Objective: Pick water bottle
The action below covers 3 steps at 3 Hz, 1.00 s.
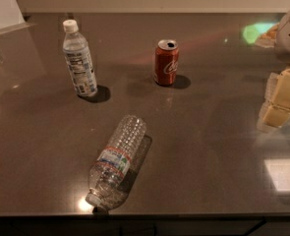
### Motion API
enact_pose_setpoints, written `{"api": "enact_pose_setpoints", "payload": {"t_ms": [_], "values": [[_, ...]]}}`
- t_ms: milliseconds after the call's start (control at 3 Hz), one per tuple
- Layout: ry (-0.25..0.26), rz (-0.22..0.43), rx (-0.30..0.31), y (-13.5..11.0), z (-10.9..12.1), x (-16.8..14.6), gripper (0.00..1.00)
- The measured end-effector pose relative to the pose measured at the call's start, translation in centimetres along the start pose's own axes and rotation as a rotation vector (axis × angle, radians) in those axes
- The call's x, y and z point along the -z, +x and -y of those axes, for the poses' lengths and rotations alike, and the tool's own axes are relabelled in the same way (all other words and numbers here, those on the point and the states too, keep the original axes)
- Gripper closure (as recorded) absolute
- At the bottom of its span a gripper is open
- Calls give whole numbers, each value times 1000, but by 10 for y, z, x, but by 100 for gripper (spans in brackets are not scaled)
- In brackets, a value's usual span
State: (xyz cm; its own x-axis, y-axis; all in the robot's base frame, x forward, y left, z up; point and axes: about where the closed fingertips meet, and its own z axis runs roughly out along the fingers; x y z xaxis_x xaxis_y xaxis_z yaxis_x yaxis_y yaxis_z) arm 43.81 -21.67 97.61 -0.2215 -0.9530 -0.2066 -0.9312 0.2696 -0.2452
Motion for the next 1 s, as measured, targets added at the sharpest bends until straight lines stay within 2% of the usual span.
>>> {"api": "enact_pose_setpoints", "payload": {"t_ms": [667,1000], "values": [[3,3,9,-2,0,1,0],[-30,21,88,-18,-7,-5,0]]}}
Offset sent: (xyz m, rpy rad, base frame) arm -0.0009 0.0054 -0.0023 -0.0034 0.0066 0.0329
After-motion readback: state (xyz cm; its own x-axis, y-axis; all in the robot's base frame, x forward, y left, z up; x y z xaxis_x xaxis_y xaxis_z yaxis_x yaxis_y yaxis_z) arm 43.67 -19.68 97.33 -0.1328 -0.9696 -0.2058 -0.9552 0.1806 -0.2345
